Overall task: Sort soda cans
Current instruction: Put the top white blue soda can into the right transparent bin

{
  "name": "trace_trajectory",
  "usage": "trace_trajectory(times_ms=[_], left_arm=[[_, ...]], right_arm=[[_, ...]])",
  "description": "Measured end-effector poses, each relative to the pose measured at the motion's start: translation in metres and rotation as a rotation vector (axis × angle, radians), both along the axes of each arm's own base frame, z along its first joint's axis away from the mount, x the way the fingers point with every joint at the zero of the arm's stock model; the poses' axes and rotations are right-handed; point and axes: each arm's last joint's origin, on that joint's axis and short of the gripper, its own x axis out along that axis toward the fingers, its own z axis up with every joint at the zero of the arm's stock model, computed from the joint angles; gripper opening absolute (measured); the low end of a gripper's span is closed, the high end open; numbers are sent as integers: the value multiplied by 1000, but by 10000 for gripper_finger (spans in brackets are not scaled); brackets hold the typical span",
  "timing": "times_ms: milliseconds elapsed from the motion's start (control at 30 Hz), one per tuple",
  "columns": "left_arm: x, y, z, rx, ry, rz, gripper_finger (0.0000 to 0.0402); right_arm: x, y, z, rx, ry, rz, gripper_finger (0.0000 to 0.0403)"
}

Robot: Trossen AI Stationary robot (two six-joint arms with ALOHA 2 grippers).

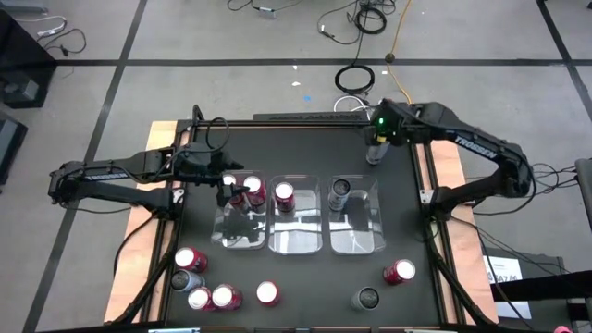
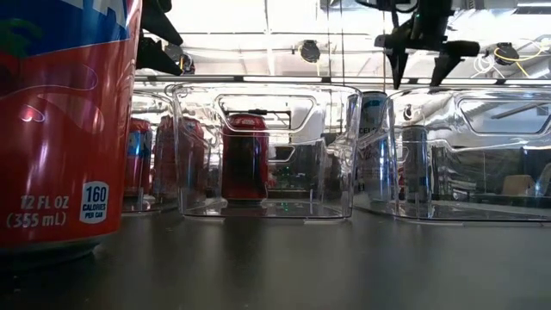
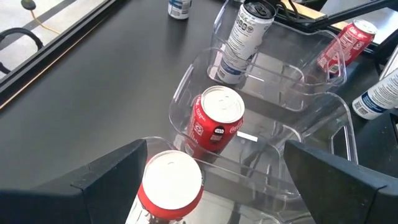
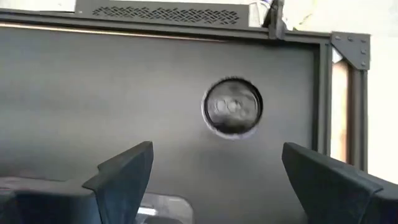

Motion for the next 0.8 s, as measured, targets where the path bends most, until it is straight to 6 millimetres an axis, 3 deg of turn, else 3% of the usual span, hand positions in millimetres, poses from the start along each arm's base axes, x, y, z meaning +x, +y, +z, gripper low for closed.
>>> trace_trajectory(times_ms=[100, 233, 367, 800], left_arm=[[0, 0, 0, 8, 1, 12, 385], [0, 1, 0, 17, 2, 24, 385], [0, 1, 0, 17, 2, 25, 385], [0, 2, 0, 29, 4, 43, 385]], right_arm=[[-4, -14, -4, -3, 1, 5, 350], [-13, -32, -34, 88, -33, 17, 350], [-15, -38, -58, 87, -60, -3, 350], [-14, -57, -79, 62, 14, -26, 350]])
